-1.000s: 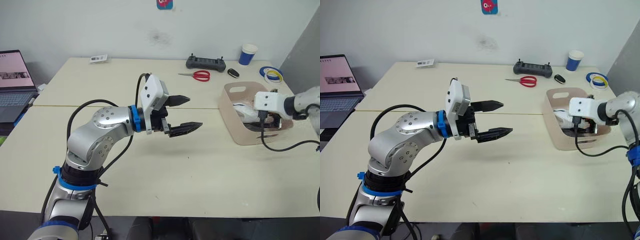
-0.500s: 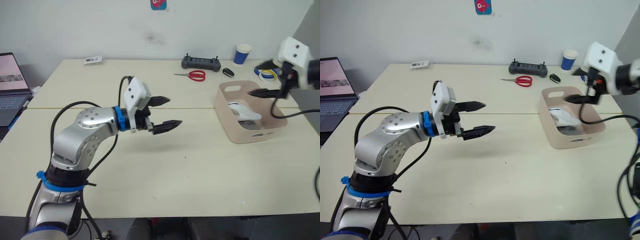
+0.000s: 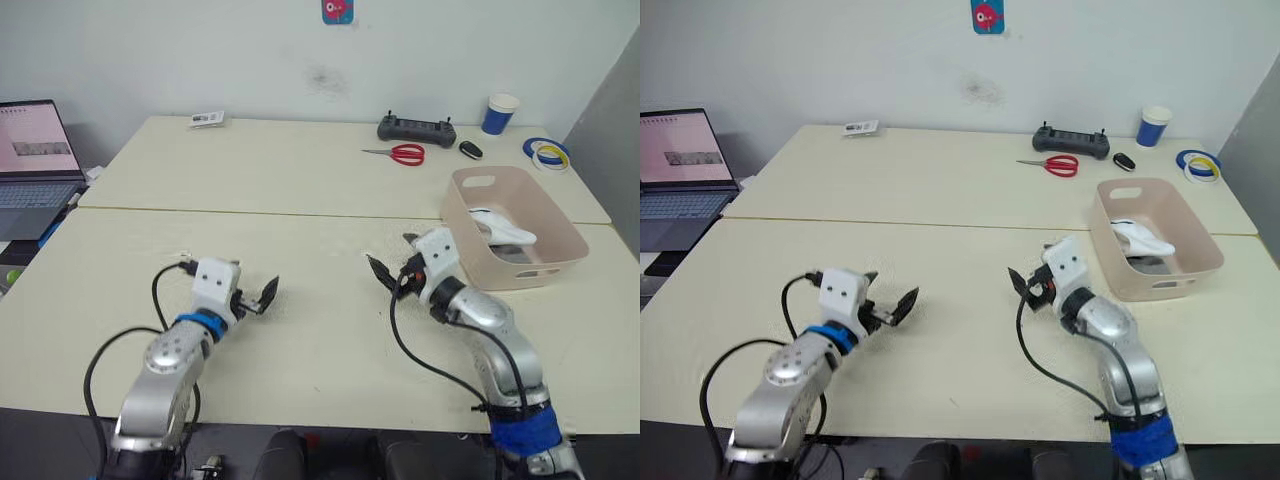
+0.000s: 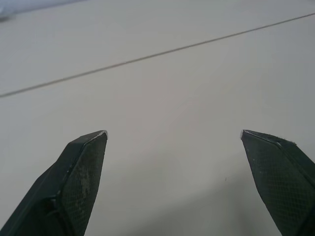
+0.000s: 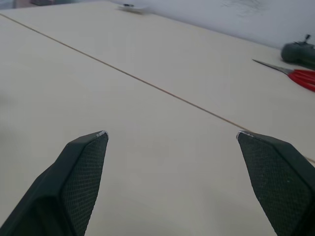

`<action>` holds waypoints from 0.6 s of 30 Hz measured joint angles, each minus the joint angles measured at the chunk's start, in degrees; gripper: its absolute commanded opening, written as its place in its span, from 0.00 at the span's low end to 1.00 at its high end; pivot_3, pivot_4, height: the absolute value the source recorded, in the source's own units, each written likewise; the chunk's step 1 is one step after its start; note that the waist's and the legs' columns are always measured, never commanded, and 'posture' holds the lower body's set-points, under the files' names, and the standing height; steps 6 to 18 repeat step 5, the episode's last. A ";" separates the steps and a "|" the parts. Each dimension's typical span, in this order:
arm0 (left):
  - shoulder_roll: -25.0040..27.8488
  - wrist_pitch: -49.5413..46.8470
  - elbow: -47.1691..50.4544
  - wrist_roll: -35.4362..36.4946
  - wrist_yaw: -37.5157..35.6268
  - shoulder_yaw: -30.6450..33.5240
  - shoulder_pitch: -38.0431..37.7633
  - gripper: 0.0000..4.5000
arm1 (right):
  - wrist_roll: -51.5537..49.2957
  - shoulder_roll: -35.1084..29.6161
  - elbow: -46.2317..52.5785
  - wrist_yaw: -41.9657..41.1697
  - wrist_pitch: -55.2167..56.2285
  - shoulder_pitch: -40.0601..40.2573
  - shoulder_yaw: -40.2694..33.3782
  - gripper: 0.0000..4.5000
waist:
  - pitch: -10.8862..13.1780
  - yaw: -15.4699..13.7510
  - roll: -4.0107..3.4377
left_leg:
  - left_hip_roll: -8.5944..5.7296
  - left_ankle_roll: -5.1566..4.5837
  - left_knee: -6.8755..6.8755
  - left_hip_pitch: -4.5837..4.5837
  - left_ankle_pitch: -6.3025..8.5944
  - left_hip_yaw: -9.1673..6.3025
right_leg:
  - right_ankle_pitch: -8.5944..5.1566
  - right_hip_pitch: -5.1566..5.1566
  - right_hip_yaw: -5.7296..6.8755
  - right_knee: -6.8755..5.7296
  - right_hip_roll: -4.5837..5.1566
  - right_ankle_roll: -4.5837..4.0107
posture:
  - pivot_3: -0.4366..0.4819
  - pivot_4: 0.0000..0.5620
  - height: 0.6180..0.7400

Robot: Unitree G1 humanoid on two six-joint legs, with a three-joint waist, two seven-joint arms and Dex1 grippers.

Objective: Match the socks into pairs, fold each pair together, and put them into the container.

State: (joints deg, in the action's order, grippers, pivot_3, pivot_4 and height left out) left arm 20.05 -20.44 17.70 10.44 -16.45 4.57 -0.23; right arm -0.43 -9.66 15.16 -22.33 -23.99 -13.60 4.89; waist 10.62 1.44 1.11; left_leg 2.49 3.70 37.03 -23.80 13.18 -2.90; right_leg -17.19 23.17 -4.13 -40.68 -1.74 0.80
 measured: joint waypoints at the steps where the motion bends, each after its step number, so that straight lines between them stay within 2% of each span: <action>1: -0.61 0.54 0.19 -0.58 0.82 -0.27 -0.22 1.00 | 0.15 0.26 -0.43 0.55 0.60 0.66 0.13 1.00 | 0.00 0.01 0.01 | 0.00 0.00 -0.01 0.00 0.00 -0.01 | 0.00 0.00 0.01 0.00 -0.06 0.00 | 0.48 0.27 1.00; 5: -2.08 2.77 0.29 -2.65 2.60 -0.32 0.01 1.00 | 0.16 0.47 -2.02 2.05 3.13 2.47 0.18 1.00 | -0.02 0.31 0.01 | 0.09 -0.01 -0.09 0.09 0.01 -0.03 | 0.00 0.01 0.01 -0.04 -0.18 -0.02 | 0.48 0.27 1.00; 18: -2.08 2.77 0.29 -2.65 2.60 -0.32 0.01 1.00 | 0.16 0.47 -2.02 2.05 3.13 2.47 0.18 1.00 | -0.02 0.31 0.01 | 0.09 -0.01 -0.09 0.09 0.01 -0.03 | 0.00 0.01 0.01 -0.04 -0.18 -0.02 | 0.48 0.27 1.00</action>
